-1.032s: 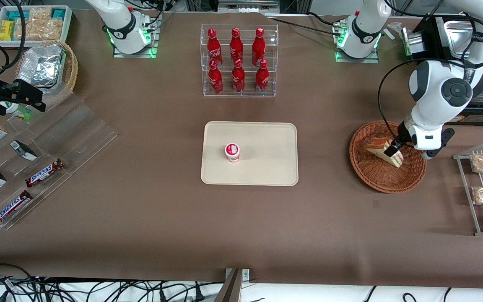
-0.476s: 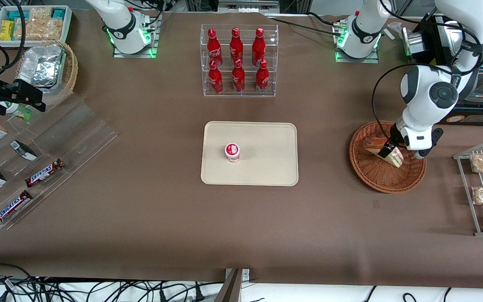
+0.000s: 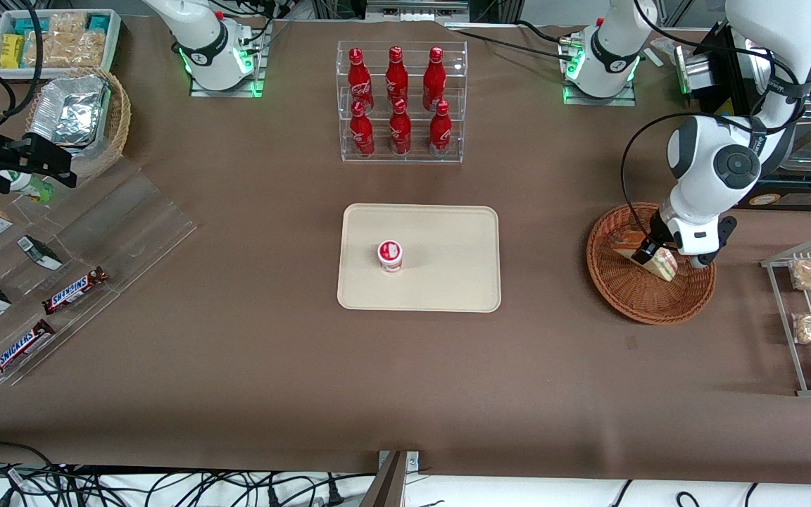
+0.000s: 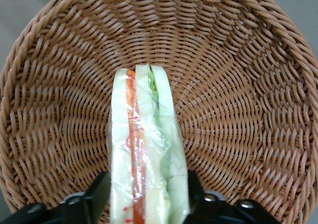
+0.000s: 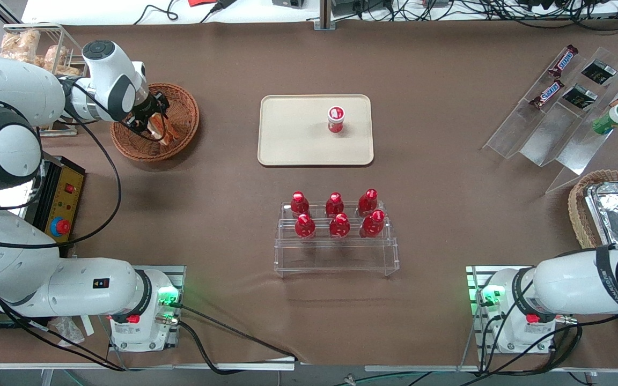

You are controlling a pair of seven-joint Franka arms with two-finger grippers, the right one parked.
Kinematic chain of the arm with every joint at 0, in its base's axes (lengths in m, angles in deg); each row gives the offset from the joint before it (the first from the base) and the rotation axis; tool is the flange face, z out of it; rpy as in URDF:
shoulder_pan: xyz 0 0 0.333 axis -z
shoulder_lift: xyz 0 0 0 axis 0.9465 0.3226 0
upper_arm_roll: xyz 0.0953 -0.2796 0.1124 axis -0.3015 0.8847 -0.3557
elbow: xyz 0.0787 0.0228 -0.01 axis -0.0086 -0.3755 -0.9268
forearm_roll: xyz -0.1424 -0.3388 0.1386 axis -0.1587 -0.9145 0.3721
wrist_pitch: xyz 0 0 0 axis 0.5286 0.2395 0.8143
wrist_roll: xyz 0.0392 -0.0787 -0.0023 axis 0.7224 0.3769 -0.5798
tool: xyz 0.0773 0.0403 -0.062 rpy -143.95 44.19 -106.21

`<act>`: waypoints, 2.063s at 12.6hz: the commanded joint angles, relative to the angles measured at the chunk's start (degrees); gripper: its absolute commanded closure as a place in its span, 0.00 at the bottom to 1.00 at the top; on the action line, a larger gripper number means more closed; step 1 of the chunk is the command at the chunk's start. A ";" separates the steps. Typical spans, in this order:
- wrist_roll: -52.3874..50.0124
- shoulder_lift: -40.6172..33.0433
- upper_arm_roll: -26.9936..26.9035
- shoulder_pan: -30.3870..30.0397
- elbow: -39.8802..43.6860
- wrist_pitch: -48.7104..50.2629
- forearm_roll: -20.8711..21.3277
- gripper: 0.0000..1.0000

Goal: Place sandwich from basket to tray
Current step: 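Lower the left gripper and close it on the wrapped sandwich, then lift the sandwich out of the basket and carry it toward the tray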

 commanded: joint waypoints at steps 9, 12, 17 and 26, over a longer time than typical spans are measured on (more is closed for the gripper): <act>5.62 -4.79 1.35 -0.03 14.24 24.08 1.50 1.00; 11.24 -4.53 2.59 0.67 24.89 36.42 0.72 1.00; 24.08 -4.44 7.32 0.76 35.19 45.92 -3.95 1.00; 44.49 -3.31 21.30 1.02 40.48 48.85 -8.87 1.00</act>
